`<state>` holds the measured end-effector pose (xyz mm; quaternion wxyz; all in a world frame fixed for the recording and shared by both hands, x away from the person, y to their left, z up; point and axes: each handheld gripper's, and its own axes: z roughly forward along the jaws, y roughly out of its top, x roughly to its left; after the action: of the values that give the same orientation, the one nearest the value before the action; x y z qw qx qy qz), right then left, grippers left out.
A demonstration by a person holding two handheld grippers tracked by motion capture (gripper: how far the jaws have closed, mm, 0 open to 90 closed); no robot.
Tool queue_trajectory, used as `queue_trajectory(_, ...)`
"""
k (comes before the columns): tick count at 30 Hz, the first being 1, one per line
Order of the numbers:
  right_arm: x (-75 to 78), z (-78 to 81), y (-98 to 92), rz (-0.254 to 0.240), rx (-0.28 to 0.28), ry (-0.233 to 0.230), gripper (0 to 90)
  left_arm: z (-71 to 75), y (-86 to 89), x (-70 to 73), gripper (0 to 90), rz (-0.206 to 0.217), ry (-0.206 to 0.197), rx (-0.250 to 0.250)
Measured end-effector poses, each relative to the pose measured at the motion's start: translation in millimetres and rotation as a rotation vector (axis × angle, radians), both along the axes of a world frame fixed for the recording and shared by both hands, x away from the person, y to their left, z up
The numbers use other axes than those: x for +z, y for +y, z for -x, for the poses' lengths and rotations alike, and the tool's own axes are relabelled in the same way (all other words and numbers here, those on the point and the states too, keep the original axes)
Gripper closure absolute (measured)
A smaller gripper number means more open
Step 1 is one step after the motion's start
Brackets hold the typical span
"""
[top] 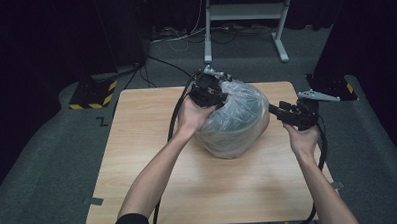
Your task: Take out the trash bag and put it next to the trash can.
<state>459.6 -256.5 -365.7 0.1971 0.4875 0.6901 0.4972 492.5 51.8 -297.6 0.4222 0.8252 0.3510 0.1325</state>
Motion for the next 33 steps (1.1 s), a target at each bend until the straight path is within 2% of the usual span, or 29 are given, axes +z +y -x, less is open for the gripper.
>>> queue_trajectory(3, -9.5, 3.3, -5.3, -0.005, -0.011, 0.008, 47.6, 0.9, 3.3, 2.3, 89.5, 0.011, -0.004, 0.003)
queue_trajectory(8, -29.5, 6.5, -12.8, -0.011, -0.035, 0.040, 47.6, 1.9, 9.0, 3.4, 89.4, 0.003, -0.023, 0.021)
queue_trajectory(12, -39.0, 6.9, -15.8, -0.015, -0.045, 0.060, 47.6, 4.4, 11.8, 5.6, 89.5, -0.016, -0.035, 0.036)
queue_trajectory(18, -53.6, 8.6, -16.7, 0.011, -0.057, 0.082, 47.5, 5.8, 20.3, 6.5, 89.5, -0.025, -0.034, 0.060)
queue_trajectory(22, -66.0, 8.4, -19.1, 0.007, -0.073, 0.109, 47.5, 6.5, 31.9, 4.6, 89.5, 0.007, -0.027, 0.077)
queue_trajectory(27, -78.0, 7.4, -20.7, 0.016, -0.080, 0.135, 47.4, 7.5, 44.7, 5.5, 89.5, 0.043, -0.038, 0.106)
queue_trajectory(33, -87.9, 5.2, -21.2, 0.035, -0.093, 0.163, 47.1, 9.7, 55.7, 8.6, 89.5, 0.062, -0.048, 0.127)
